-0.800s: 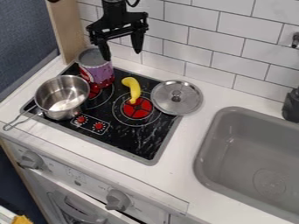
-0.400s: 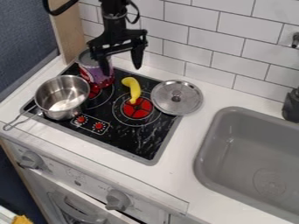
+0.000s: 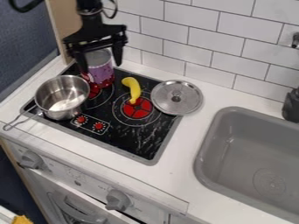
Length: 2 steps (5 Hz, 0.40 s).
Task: Moved the silver pot to the left bottom side of the stove
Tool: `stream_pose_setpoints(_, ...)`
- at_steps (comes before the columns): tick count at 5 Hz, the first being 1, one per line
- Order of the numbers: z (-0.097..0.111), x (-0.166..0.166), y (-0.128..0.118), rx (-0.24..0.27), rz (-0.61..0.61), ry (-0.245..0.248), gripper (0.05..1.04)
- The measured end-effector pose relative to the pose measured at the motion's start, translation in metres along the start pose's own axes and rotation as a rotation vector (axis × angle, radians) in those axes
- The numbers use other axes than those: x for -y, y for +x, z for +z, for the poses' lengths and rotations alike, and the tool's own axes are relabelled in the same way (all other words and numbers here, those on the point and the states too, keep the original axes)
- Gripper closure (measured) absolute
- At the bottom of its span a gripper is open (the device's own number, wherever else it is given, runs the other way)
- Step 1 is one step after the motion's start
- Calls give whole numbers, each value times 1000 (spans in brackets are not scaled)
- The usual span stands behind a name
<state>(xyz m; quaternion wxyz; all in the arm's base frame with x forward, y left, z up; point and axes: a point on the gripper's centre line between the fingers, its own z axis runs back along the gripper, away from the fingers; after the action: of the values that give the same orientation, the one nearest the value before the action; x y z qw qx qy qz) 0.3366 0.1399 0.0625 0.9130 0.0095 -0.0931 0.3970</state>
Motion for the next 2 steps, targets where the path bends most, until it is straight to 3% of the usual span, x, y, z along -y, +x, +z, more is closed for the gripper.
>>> stream_pose_setpoints(1,8,-32,6,50,18,1,83)
stream_pose_setpoints(2,-1,-65,12,89,31,33,83)
